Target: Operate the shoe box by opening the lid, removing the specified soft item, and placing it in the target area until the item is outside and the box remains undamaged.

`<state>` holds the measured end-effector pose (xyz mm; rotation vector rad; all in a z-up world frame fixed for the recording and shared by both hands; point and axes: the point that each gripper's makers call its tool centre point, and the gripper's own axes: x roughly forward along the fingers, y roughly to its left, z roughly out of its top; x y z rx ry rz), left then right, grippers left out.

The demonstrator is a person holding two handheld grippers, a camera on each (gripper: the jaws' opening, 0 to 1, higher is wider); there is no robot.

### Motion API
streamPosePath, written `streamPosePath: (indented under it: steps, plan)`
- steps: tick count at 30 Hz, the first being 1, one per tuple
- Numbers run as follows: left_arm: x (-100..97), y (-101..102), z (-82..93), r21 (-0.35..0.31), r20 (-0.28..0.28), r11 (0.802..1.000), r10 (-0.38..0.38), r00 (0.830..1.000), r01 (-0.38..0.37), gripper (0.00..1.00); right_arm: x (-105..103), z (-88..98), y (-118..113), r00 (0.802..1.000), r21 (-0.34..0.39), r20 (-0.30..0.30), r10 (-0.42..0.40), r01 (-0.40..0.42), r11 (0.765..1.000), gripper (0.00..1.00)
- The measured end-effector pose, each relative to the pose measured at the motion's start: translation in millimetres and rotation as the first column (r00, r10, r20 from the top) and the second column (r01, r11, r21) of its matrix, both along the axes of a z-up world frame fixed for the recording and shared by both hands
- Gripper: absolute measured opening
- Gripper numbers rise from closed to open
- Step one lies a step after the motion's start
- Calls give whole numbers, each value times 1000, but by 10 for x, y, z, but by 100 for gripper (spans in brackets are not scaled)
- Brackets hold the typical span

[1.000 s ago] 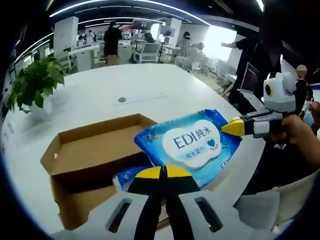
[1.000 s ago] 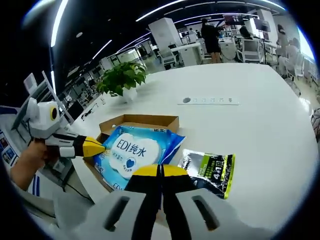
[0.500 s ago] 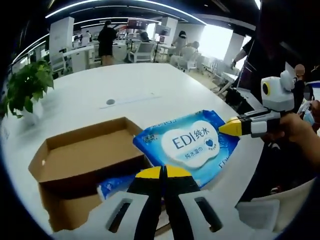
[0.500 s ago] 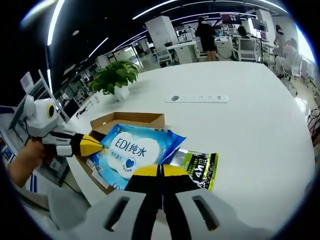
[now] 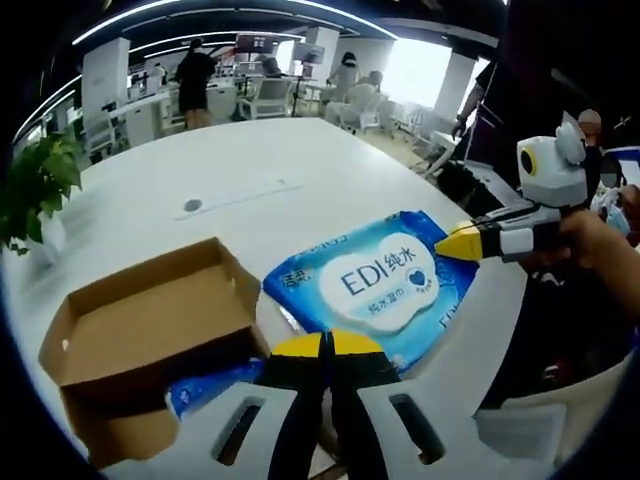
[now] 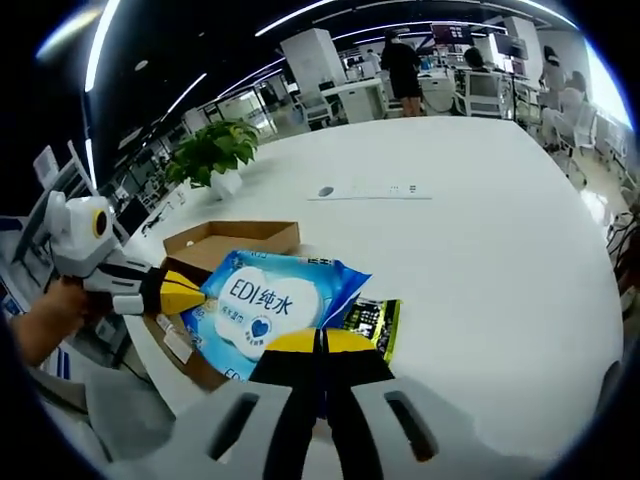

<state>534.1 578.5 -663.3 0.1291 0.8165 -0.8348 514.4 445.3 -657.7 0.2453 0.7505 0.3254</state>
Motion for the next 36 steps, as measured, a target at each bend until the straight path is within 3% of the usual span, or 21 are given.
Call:
streamPosePath:
  steps: [14,27,36]
  plan:
    - [80,-162,-450,137,-22,984,-112,994,114,0,108,-415,-148,999,-15,-38,12,-12,1000,0]
    - [178,-219,-792,290,-40,931,-220,975,222,0,230,-741,-171,997,-50,-64,33,-36,998,0]
    - [229,-234,-932,344,-46,903,-258,965,258,0,277,-938,-194,997,-54,-80,20,-25,998,0]
